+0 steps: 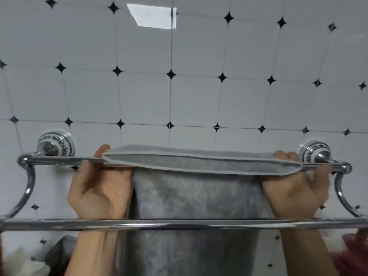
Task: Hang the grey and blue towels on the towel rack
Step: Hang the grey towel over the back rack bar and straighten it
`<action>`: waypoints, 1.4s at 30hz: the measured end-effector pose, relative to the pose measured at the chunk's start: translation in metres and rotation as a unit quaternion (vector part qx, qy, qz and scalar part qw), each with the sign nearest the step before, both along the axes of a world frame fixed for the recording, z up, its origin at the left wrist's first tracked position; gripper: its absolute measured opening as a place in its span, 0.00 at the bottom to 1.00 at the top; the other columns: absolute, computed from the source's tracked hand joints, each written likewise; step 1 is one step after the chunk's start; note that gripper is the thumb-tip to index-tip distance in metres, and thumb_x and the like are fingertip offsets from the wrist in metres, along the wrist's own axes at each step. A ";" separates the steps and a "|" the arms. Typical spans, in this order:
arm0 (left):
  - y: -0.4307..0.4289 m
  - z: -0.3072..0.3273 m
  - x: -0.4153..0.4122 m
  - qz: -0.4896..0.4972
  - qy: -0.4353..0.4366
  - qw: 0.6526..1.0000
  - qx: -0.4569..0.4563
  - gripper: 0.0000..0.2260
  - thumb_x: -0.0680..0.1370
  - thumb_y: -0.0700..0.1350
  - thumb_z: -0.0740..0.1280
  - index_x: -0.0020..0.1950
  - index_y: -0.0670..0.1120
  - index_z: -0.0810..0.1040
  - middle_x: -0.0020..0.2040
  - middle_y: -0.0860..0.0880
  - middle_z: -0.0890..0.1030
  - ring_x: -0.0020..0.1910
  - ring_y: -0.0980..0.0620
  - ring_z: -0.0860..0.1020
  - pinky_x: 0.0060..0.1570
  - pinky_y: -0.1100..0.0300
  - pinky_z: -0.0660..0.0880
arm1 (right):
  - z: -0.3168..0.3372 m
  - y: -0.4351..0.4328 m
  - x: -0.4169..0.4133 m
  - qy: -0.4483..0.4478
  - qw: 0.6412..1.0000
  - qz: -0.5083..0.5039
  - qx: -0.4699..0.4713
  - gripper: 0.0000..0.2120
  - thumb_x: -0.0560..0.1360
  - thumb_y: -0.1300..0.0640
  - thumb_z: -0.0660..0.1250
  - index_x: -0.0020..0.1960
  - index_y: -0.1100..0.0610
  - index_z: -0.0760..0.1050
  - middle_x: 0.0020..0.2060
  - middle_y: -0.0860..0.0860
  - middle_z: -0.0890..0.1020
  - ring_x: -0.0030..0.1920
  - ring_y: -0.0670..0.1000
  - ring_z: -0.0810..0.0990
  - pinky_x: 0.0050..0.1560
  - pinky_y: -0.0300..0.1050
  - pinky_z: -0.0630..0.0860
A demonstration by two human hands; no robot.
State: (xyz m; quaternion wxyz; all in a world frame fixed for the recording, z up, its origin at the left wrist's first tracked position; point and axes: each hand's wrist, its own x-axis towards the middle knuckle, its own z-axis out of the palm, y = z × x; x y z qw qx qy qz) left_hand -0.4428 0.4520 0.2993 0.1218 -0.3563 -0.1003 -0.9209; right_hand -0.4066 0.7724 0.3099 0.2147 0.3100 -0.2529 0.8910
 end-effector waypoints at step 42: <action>0.017 -0.015 0.008 0.396 -0.122 0.892 -0.183 0.17 0.71 0.58 0.73 0.29 0.50 0.74 0.19 0.53 0.73 0.13 0.56 0.64 0.17 0.70 0.61 | -0.041 -0.026 0.007 -0.123 0.931 -0.336 0.070 0.21 0.80 0.58 0.59 0.29 0.58 0.65 0.16 0.48 0.67 0.12 0.46 0.60 0.17 0.30 0.57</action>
